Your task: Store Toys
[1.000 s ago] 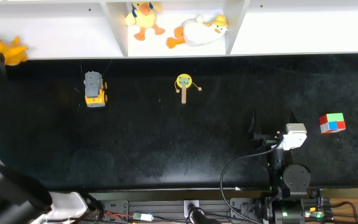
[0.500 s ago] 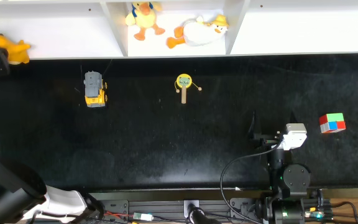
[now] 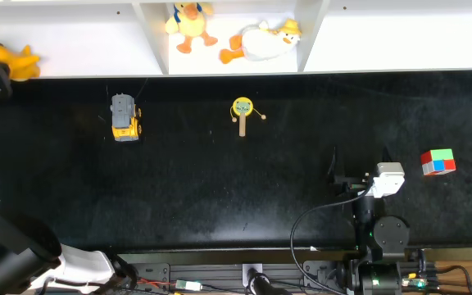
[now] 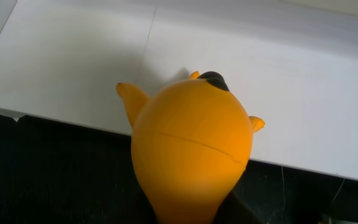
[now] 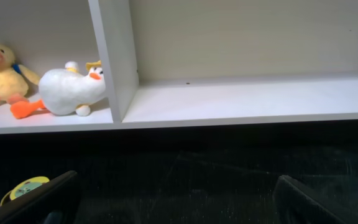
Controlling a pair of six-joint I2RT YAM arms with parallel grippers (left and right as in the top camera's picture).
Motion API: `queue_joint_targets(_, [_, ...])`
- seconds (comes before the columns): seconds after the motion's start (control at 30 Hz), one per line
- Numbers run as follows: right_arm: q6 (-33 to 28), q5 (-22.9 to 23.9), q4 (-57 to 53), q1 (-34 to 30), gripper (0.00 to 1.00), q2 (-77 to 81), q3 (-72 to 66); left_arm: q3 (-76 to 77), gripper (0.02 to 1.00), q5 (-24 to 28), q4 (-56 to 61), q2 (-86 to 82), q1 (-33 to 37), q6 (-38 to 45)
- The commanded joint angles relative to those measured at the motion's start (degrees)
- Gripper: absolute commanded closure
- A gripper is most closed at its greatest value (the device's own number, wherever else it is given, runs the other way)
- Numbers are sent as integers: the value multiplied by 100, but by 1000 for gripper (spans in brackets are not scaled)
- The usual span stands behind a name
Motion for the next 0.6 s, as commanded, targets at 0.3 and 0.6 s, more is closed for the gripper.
queue_joint_targets(0.3, [0,-35,26,-2,5,-46,-72,197,809,-2,278,-42,-11,-68])
queue_joint_targets(0.6, [0,-35,26,-2,5,-46,-72,197,809,-2,385,131,-28,-85])
